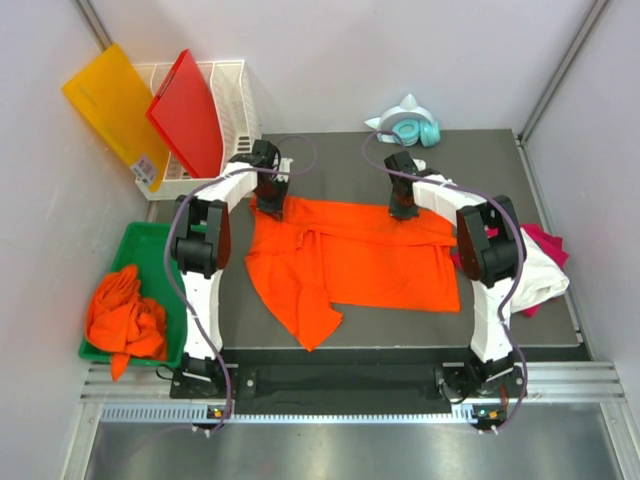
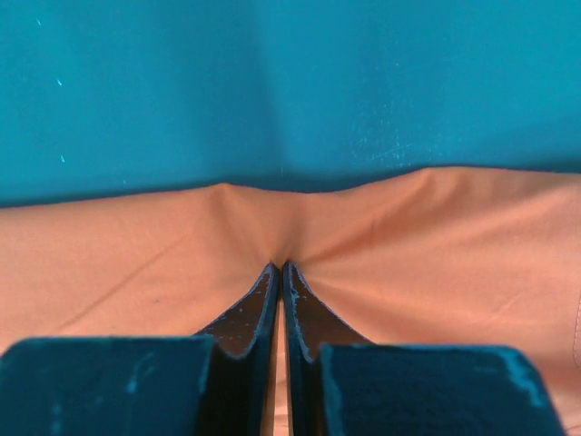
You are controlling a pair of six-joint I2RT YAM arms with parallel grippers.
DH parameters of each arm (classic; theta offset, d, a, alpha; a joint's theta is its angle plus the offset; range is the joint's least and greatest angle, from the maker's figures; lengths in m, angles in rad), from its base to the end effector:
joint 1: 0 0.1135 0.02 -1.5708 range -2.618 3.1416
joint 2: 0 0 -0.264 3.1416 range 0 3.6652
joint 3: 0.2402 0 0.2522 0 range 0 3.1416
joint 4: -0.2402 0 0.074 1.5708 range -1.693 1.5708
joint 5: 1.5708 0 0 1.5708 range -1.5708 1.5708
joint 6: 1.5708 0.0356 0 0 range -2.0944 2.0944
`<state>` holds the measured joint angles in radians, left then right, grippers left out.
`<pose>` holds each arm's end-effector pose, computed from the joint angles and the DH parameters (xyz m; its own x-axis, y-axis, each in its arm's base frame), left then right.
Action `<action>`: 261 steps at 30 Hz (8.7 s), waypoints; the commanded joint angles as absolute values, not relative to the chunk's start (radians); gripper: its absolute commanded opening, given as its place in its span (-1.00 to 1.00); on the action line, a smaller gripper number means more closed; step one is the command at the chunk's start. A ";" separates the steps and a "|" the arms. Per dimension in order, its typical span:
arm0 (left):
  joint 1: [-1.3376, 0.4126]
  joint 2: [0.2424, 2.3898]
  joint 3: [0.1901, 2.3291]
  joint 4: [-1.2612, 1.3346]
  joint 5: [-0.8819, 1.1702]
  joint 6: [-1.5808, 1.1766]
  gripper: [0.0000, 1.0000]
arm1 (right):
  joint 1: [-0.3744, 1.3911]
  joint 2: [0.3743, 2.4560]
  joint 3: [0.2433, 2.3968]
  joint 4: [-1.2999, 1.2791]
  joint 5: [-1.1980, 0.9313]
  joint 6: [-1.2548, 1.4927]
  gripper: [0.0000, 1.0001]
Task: Fold and stack the t-shirts
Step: Fold the flattened tshirt in 1/3 of the way, then grap the side of the flattened tshirt closest away from the robot with both arms
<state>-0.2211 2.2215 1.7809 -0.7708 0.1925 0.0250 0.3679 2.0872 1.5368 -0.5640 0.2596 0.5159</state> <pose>0.4526 -0.1087 0.1714 -0.9060 0.2288 -0.3561 0.3037 0.9374 -0.1703 0.4123 0.1491 0.1688 -0.8480 0.1841 -0.4970 0.2027 0.9791 0.0170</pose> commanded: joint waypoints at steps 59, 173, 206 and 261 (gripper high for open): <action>-0.198 2.159 2.035 -0.701 0.268 0.003 0.23 | 0.310 1.969 1.816 -0.520 0.209 0.482 0.53; -0.089 1.299 0.508 0.553 -0.005 0.104 0.98 | 0.908 1.393 1.150 -0.799 0.739 0.876 0.56; -0.031 1.589 0.313 1.129 -0.083 -0.038 0.98 | 0.913 1.224 1.117 -0.753 0.790 0.677 0.56; -0.507 1.338 0.904 0.035 -0.785 -0.253 0.98 | 0.914 1.065 0.900 -0.606 0.792 0.517 0.54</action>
